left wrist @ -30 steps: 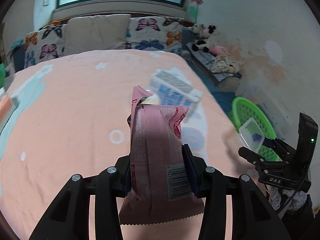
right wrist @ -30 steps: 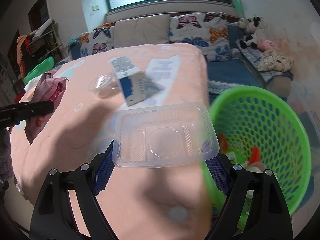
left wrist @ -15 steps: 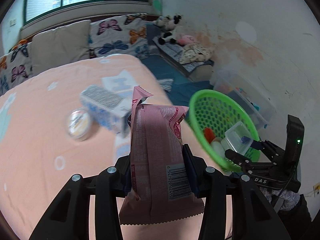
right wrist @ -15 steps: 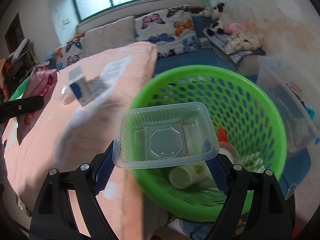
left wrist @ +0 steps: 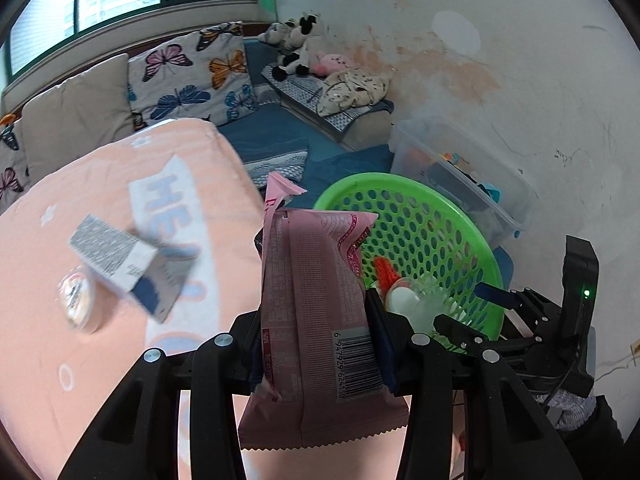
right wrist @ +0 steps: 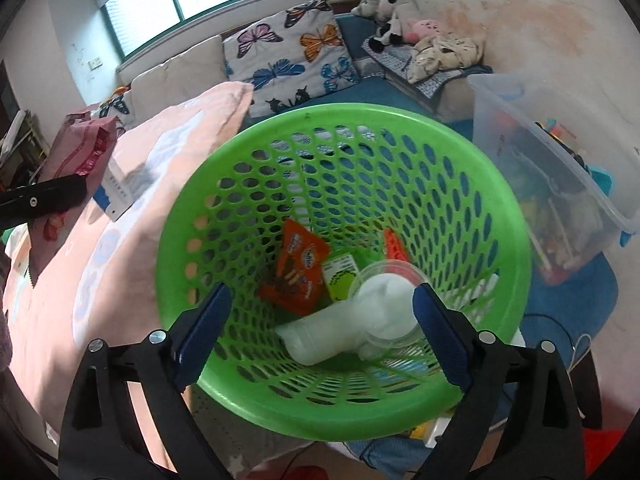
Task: Collect trash
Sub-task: 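Carry the pink package and clear tray to the basket and release both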
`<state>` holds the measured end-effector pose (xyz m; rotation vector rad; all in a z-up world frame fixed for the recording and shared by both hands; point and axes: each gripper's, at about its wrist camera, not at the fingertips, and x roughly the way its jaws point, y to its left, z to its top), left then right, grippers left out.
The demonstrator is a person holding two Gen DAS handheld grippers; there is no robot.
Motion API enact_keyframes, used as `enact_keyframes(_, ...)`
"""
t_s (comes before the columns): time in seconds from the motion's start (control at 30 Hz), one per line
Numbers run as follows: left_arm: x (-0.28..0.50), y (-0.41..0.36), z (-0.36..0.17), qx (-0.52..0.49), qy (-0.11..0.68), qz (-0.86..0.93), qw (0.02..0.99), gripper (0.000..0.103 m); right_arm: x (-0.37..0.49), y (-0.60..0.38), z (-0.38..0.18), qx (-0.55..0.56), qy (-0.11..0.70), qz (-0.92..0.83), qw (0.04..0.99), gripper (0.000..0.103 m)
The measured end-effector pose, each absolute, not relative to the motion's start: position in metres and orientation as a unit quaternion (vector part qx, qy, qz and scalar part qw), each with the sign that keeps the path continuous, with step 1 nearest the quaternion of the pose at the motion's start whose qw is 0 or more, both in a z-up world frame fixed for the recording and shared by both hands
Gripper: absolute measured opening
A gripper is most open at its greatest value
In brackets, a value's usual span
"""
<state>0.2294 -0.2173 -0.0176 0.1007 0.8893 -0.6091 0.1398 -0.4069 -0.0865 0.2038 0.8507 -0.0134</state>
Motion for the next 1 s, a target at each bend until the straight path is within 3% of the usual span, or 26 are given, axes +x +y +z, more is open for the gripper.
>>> enact_keyframes(0.53, 0.239, -0.275, -0.042, 0.071, 0.446, -0.318, 0.834, 0.044, 0.11, -0.428, -0.075, 0.106, 0.389, -0.028, 0.915, 0.092)
enact_keyframes(0.77, 0.234, -0.286, -0.048, 0.076, 0.446, -0.328, 0.83, 0.062, 0.105, -0.43, -0.075, 0.111, 0.387, -0.029, 0.915, 0.092)
enact_keyframes(1.0, 0.232, -0.276, -0.045, 0.064, 0.443, -0.327, 0.832, 0.063, 0.101, -0.427, -0.073, 0.111, 0.386, -0.03, 0.915, 0.092)
